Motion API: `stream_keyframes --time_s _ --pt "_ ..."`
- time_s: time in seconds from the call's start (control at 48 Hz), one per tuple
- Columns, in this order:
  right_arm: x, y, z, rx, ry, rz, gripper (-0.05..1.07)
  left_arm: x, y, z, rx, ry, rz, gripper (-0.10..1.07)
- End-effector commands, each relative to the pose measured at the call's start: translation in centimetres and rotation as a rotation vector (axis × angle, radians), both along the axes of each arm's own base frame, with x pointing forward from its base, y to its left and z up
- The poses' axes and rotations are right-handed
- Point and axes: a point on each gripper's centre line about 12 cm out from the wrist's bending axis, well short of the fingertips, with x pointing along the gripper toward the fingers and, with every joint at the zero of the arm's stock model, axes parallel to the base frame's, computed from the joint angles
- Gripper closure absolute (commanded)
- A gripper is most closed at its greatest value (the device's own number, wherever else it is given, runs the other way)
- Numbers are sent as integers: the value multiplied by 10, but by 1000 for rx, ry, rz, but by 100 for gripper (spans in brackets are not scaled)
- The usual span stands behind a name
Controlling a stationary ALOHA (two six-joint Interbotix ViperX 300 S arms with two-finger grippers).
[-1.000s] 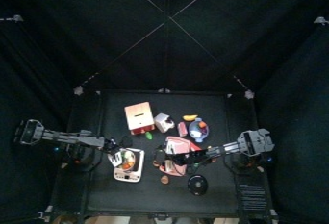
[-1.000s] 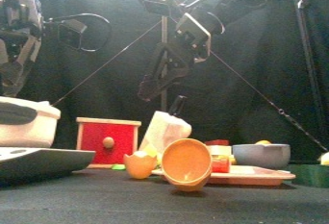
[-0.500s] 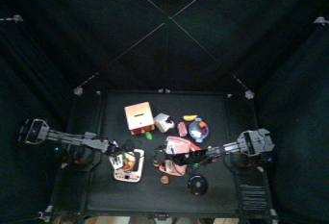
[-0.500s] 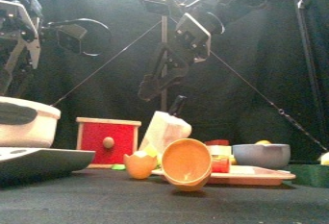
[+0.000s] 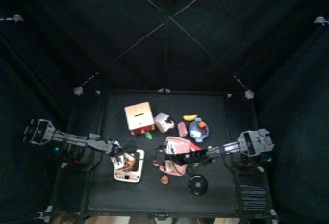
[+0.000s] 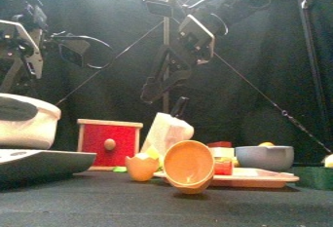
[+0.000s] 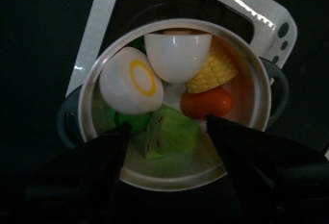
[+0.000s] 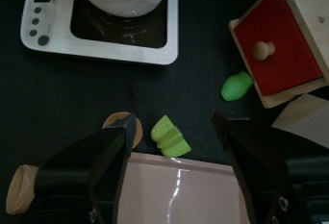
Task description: Grab starfruit half in pot
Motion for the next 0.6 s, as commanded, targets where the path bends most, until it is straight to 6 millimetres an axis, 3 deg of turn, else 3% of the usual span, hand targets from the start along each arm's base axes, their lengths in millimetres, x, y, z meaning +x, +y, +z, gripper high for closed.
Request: stream_keyframes --time_s 0.0,0.396,0.583 --pt "1 0 12 4 -31 1 8 6 -1 1 2 0 -7 1" --pt "0 0 11 6 -28 -1 8 9 -2 -8 13 104 -22 2" --pt "0 0 10 6 -25 -1 8 14 -3 -5 24 100 -35 10"
